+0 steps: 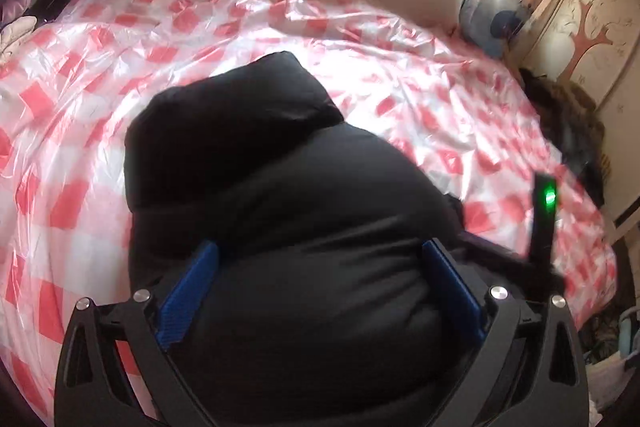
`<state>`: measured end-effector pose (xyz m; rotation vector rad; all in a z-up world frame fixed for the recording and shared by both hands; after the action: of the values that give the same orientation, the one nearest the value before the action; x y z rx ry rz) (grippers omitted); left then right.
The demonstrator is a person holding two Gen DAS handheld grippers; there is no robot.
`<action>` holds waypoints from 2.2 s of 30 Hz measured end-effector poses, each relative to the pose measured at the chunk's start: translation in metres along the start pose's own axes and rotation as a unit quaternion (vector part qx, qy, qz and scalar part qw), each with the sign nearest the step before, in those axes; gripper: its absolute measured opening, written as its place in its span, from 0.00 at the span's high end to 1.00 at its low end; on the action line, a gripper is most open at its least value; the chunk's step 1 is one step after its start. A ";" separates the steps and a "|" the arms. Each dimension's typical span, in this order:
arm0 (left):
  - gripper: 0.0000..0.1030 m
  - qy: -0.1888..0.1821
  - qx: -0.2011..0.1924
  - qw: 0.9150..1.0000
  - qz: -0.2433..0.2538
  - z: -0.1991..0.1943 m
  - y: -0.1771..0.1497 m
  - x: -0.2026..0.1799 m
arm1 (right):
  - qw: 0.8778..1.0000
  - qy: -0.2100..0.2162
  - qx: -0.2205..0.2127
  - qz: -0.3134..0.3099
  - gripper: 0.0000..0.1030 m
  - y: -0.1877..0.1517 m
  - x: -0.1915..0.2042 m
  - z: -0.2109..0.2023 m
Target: Fold large clothes
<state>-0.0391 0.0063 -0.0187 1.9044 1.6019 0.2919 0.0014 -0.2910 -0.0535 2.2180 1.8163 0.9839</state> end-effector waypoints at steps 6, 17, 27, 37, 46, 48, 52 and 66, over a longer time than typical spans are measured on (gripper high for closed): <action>0.07 0.004 -0.039 0.999 0.006 -0.051 -0.010 0.010 | 0.996 0.043 -0.058 -0.048 0.07 0.005 0.038 -0.087; 0.07 0.114 -0.050 0.991 0.042 -0.082 -0.073 0.026 | 0.995 0.056 -0.006 -0.082 0.07 -0.085 0.067 -0.110; 0.07 0.164 -0.051 0.983 0.065 -0.110 -0.094 0.019 | 0.991 0.021 -0.012 -0.135 0.07 -0.120 0.094 -0.146; 0.07 0.179 -0.071 0.976 0.104 -0.140 -0.101 0.006 | 0.985 0.027 0.003 -0.172 0.07 -0.129 0.132 -0.143; 0.07 0.191 -0.079 0.972 0.112 -0.150 -0.103 0.004 | 0.990 0.043 -0.021 -0.132 0.07 -0.122 0.122 -0.158; 0.07 0.195 -0.084 0.970 0.116 -0.153 -0.103 0.002 | 0.990 0.045 -0.029 -0.131 0.07 -0.120 0.125 -0.166; 0.07 0.202 -0.088 0.968 0.123 -0.154 -0.103 -0.002 | 0.991 0.054 -0.048 -0.114 0.07 -0.109 0.120 -0.175; 0.07 0.096 -0.022 0.995 0.023 -0.115 -0.098 0.041 | 0.983 0.167 0.065 0.034 0.06 -0.110 0.109 -0.071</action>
<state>-0.1706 0.0884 0.0047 1.9304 1.6603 0.5413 -0.1210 -0.1832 -0.0047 2.3183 1.9994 1.3612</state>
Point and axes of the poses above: each gripper's, at about its wrist camera, not at the fingertips, and z roughly the way its jaws point, x to its left, y to its top, the point moved 8 cm from there along z, roughly the way its jaws point, and after that the axes turned 4 degrees about y, right-handed, at the moved point
